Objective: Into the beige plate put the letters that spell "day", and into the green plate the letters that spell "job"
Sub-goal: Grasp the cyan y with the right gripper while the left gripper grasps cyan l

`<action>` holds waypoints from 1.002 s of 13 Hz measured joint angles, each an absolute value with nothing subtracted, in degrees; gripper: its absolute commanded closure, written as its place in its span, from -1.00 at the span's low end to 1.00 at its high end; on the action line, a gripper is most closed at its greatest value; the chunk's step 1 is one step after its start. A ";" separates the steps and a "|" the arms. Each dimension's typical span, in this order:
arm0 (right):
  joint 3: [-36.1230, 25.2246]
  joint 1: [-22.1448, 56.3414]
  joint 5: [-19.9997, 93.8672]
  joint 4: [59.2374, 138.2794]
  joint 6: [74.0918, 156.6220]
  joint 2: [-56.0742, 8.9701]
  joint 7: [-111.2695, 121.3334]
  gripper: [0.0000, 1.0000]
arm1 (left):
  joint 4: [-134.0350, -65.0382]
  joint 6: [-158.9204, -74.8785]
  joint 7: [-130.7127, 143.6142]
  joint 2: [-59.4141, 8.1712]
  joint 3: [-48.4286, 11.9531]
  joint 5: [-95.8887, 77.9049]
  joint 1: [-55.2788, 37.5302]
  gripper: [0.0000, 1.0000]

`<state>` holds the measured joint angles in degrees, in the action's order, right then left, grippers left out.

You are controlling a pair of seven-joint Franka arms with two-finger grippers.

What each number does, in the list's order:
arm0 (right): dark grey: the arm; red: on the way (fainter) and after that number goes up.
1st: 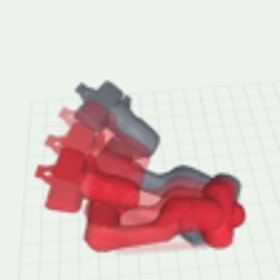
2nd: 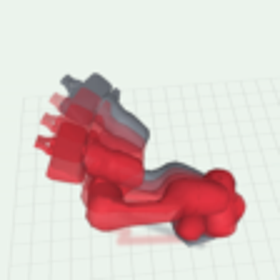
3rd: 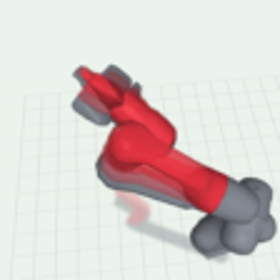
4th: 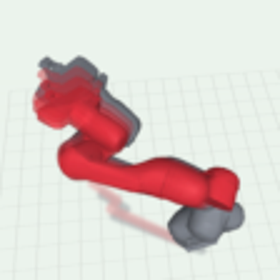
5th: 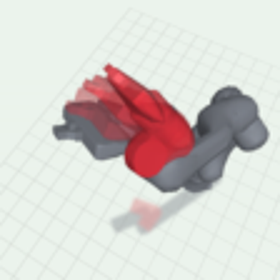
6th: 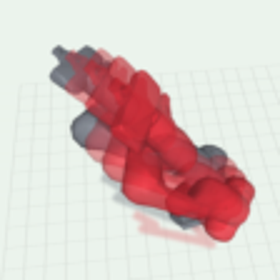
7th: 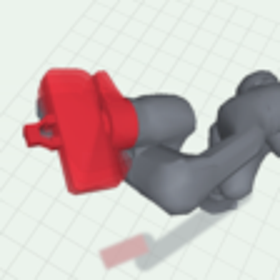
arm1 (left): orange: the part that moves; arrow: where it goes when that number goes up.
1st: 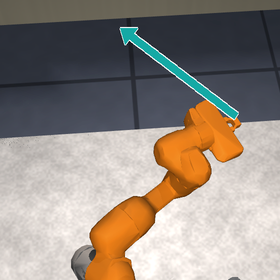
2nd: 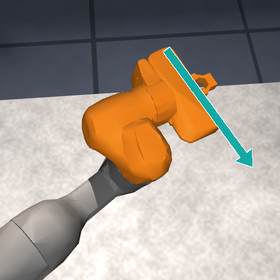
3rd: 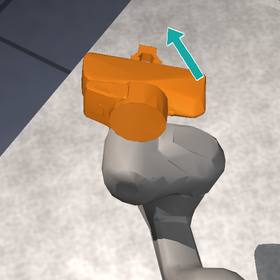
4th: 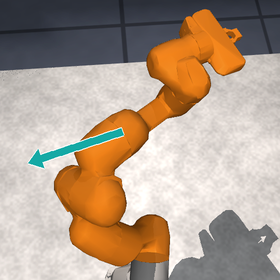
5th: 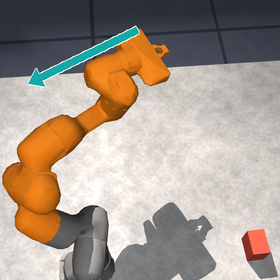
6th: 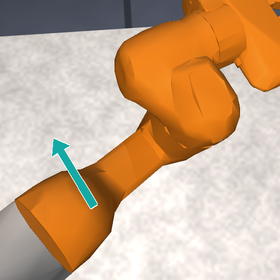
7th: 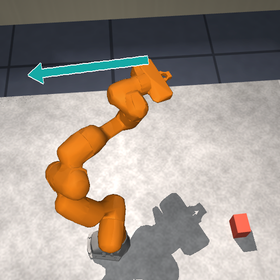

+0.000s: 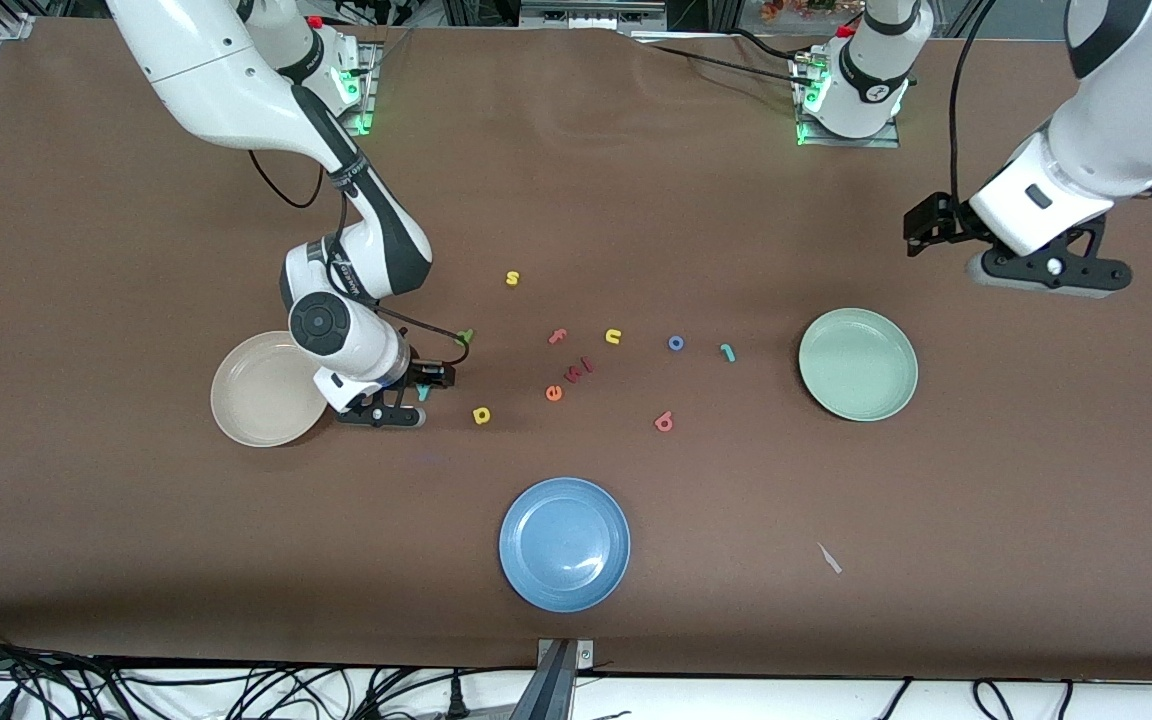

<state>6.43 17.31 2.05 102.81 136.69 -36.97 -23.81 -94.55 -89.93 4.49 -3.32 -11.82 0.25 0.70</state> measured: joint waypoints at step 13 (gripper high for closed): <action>6.23 17.11 2.05 102.69 136.69 -37.90 -24.13 0.24 | -94.57 -113.35 33.56 -25.22 -13.70 0.25 -12.54 -1.00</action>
